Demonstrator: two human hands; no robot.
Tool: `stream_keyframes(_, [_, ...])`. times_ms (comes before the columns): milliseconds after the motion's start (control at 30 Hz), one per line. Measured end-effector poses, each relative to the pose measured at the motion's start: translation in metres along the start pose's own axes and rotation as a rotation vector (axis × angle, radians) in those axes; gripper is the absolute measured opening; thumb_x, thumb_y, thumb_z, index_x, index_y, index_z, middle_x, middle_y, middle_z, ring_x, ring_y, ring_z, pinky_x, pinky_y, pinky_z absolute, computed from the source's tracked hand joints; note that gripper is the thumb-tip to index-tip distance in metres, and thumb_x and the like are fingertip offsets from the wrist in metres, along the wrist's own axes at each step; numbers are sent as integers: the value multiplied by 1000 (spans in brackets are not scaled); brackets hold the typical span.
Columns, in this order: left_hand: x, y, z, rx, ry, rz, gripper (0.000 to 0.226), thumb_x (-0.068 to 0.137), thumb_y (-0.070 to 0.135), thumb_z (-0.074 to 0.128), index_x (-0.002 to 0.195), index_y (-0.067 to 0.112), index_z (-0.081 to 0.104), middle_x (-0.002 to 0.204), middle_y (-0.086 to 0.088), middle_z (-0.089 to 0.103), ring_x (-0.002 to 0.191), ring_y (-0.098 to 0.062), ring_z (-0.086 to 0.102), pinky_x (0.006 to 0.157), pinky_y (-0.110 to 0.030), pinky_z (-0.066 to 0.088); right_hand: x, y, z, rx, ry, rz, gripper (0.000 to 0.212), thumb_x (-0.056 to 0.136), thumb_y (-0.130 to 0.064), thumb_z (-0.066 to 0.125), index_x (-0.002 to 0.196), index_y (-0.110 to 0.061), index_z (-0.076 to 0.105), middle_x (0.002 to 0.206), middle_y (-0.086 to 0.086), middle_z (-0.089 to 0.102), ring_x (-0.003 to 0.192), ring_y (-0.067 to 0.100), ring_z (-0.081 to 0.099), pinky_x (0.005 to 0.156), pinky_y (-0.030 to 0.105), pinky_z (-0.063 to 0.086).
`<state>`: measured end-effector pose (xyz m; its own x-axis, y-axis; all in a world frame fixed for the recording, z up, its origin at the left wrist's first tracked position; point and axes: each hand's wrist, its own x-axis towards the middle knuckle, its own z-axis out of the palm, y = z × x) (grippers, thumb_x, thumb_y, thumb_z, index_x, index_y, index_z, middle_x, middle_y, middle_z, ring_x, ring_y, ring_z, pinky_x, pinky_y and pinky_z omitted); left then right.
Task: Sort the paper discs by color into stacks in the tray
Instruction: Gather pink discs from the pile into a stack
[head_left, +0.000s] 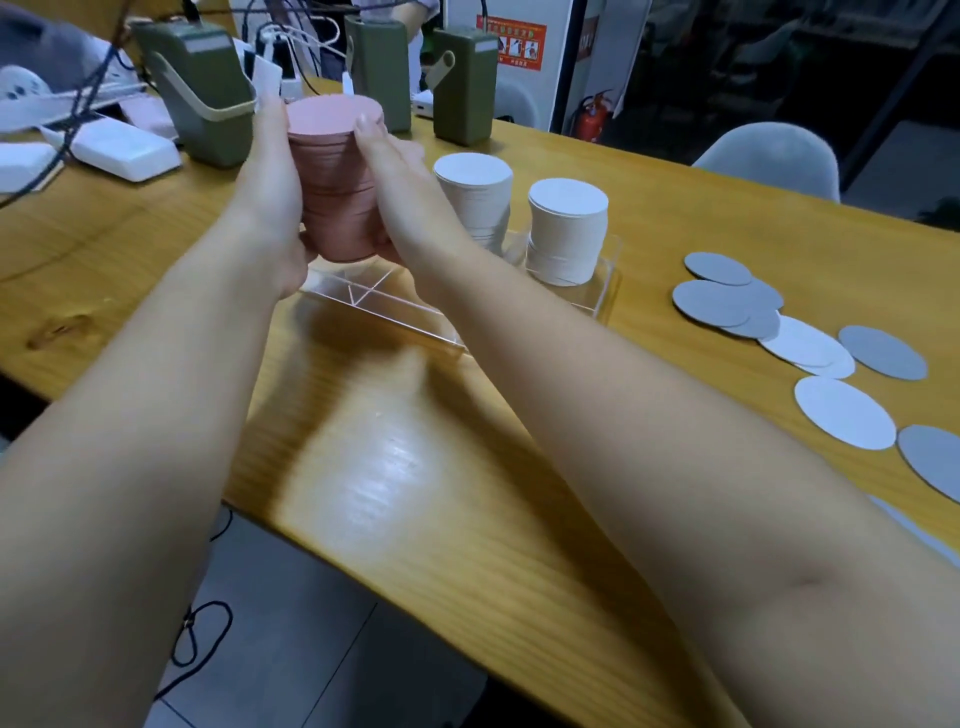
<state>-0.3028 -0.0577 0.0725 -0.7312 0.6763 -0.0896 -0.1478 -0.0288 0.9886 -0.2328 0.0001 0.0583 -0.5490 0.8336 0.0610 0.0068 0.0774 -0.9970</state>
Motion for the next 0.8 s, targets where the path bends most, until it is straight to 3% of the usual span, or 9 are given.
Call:
stream_keyframes(167, [17,5,-2,75,40,-29,39,97,54,28,85,28,54,82,11,62,75,-8,65,64,-32,54,11,-12,7,5,-70,177,50,96,-41,34,135,-11,43,130,13,50,123,31,47,104,48,40])
stream_keyframes(300, [32,7,-10,212,8,-68,38,100,43,25,121,24,50,90,5,58,80,-14,63,60,-41,54,17,-18,10,41,-113,306,28,97,-33,32,106,-11,48,101,12,54,109,34,55,93,44,46])
stream_keyframes(400, [39,8,-10,311,24,-63,40,99,36,23,129,21,44,91,0,55,81,-15,59,56,-44,51,17,-21,7,84,-101,367,15,96,-23,36,98,-9,43,88,12,52,100,34,55,83,43,47])
stream_keyframes(500, [43,6,-8,378,43,-78,44,99,35,20,134,18,40,105,-8,55,88,-23,61,62,-48,52,17,-23,4,47,-102,358,16,98,-18,34,106,-7,40,90,14,53,101,34,53,81,42,45])
stream_keyframes(567, [47,3,-8,456,66,-63,47,100,34,19,137,13,37,110,-13,53,99,-29,59,71,-47,51,20,-25,5,-49,-111,328,29,99,-16,33,123,-4,44,116,18,56,108,33,54,87,32,50])
stream_keyframes(600, [50,2,-9,498,81,-53,48,100,34,19,139,11,36,115,-15,54,105,-31,58,76,-46,51,21,-27,5,-104,-109,317,31,99,-15,35,126,-3,45,125,17,54,101,29,57,79,23,53])
stream_keyframes(667, [52,0,-9,559,102,-33,51,100,36,18,141,10,35,128,-15,53,114,-32,55,85,-43,51,23,-25,7,-201,-73,311,24,100,-19,38,113,-2,51,117,14,60,81,21,56,62,19,55])
stream_keyframes(733, [52,-2,-11,596,138,6,54,99,42,20,141,12,37,131,-12,52,114,-30,55,92,-41,51,25,-18,9,-214,-22,269,34,100,-33,34,102,-2,49,104,14,60,87,25,57,84,34,55])
stream_keyframes(800, [52,-4,-15,648,186,109,54,97,46,23,138,17,42,126,-7,54,107,-26,54,92,-40,49,25,-9,10,-267,-22,184,43,100,-38,30,115,-3,51,115,16,59,105,31,56,95,40,48])
